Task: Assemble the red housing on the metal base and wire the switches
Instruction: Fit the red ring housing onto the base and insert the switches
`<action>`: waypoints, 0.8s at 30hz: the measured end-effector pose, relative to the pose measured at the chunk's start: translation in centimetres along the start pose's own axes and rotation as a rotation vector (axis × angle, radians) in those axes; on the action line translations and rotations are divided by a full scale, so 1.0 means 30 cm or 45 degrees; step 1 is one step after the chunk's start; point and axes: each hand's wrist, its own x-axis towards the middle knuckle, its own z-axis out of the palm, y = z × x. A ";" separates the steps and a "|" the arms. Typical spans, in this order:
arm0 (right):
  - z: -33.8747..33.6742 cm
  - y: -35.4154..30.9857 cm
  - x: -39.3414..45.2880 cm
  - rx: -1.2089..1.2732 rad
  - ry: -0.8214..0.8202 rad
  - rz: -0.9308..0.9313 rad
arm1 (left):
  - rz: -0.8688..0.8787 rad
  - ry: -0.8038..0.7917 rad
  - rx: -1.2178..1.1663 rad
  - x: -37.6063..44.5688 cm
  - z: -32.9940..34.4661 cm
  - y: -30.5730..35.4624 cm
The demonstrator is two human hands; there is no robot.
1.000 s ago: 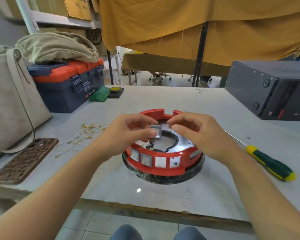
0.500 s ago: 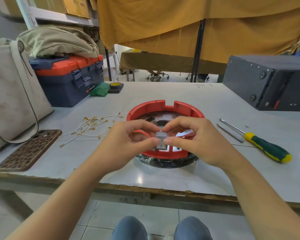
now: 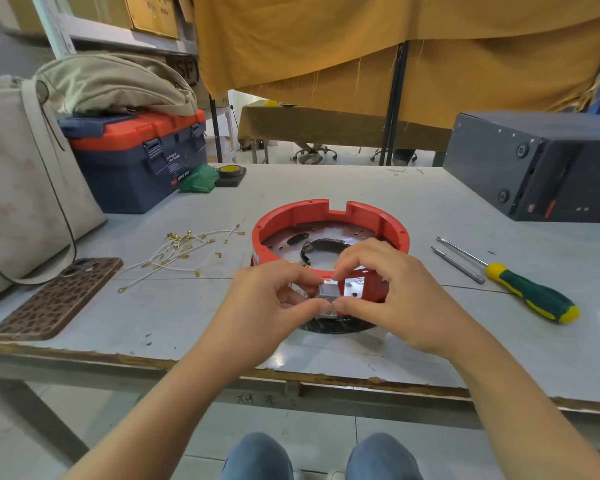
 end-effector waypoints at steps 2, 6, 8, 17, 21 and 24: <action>-0.003 0.004 0.001 0.033 -0.021 0.036 | 0.003 0.038 0.036 -0.003 0.011 0.005; -0.005 0.014 0.008 0.072 -0.025 0.054 | 0.038 0.116 0.104 -0.014 0.033 0.014; -0.001 0.018 0.011 0.070 -0.029 0.055 | 0.058 0.153 0.152 -0.019 0.041 0.016; 0.010 0.031 0.013 0.069 -0.011 0.039 | 0.161 0.268 0.247 -0.029 0.073 0.016; 0.012 0.031 0.019 0.068 -0.006 0.035 | 0.167 0.294 0.242 -0.027 0.063 0.015; 0.011 0.029 0.023 0.067 -0.031 0.034 | 0.184 0.290 0.234 -0.027 0.061 0.012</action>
